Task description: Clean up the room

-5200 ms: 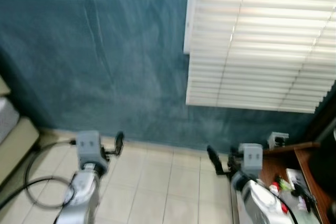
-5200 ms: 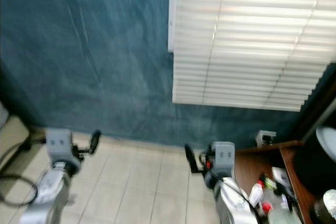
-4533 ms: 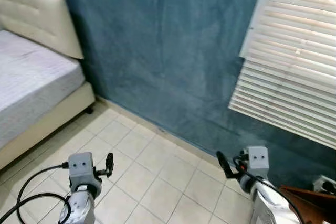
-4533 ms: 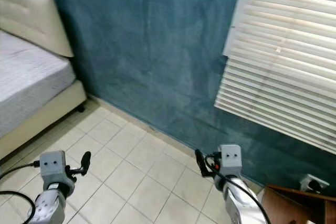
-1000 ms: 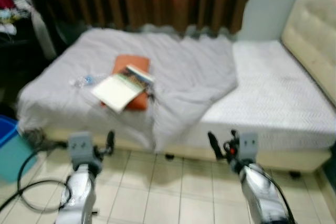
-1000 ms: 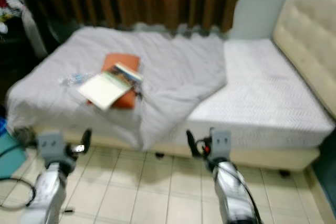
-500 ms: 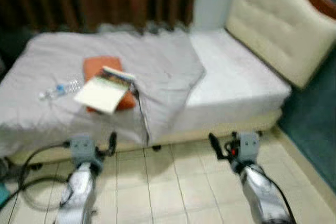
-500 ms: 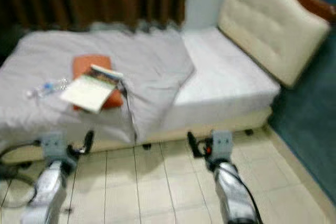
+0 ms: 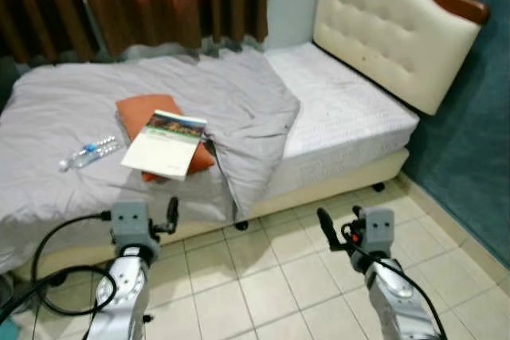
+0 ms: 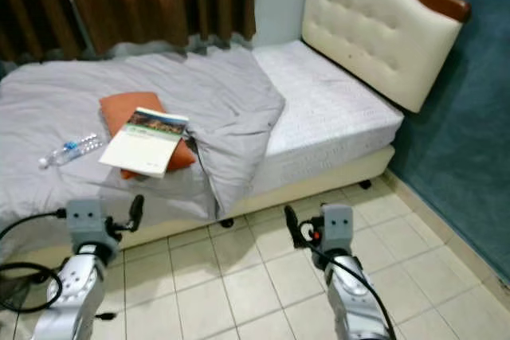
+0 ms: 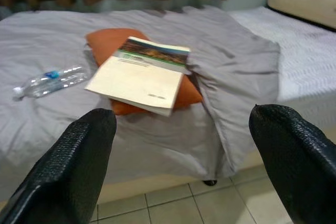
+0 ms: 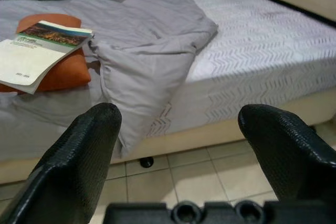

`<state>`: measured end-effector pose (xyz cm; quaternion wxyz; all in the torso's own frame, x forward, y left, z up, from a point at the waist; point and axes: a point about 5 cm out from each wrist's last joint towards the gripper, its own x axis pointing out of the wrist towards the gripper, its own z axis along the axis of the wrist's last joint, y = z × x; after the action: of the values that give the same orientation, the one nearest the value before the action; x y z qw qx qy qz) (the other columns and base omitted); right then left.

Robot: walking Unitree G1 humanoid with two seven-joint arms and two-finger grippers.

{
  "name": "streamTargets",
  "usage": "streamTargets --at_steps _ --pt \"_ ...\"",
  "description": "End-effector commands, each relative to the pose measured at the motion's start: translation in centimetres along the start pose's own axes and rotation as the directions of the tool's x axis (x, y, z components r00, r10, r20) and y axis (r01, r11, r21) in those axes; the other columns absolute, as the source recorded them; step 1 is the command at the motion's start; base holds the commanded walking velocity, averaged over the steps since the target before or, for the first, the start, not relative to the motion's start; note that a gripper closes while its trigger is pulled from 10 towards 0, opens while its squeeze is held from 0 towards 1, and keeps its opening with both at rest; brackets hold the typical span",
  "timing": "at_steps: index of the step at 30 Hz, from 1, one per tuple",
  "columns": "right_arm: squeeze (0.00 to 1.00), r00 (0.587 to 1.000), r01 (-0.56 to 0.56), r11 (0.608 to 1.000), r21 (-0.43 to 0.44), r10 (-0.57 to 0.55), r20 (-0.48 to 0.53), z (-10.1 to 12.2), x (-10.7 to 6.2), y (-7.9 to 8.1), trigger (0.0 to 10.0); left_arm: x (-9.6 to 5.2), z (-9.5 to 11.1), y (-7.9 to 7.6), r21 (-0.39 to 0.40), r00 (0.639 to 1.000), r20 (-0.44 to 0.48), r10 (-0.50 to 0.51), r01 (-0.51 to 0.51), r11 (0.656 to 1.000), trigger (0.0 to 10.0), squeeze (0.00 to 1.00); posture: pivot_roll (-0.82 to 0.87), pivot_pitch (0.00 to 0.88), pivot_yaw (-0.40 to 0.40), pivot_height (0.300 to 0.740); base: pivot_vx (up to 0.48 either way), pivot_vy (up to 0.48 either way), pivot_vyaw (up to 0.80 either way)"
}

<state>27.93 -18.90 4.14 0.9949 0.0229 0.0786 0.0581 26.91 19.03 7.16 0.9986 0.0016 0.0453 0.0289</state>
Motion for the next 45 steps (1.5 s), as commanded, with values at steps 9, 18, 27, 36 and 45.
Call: streamTargets --at_steps 9,18,27,36,45 --pt "0.0 0.999 -0.034 0.999 0.002 0.034 0.009 0.4 0.4 0.8 10.0 0.0 -0.3 0.9 0.022 0.999 -0.017 0.032 -0.032 0.999 10.0 0.0 0.03 0.0 -0.032 0.74 0.412 0.242 0.28" --pt "0.0 0.999 -0.054 0.999 0.0 0.054 -0.007 0.2 0.4 1.2 10.0 0.1 -0.3 0.9 0.043 0.999 -0.026 0.033 -0.032 0.999 10.0 0.0 0.04 0.0 -0.032 0.74 0.413 0.217 0.0" --pt "0.0 0.998 -0.068 0.998 0.003 0.068 0.009 0.6 0.4 1.3 10.0 -0.2 -0.4 -0.1 0.033 0.999 -0.033 0.009 -0.008 0.999 10.0 0.0 0.04 0.0 -0.029 0.74 0.435 0.0 -0.44" --pt "0.0 0.997 -0.078 0.997 0.003 0.078 0.01 0.6 0.6 1.6 10.0 0.0 -0.3 -0.2 0.032 0.999 -0.035 0.007 -0.006 0.999 10.0 0.0 0.04 0.0 -0.025 0.74 0.435 0.0 0.0" --pt "0.0 0.994 -0.113 0.994 0.003 0.113 -0.006 0.5 0.7 1.9 10.0 0.0 -0.4 0.0 0.021 0.999 -0.042 0.022 -0.021 1.0 10.0 0.0 0.05 0.0 -0.026 0.74 0.119 0.41 0.06"
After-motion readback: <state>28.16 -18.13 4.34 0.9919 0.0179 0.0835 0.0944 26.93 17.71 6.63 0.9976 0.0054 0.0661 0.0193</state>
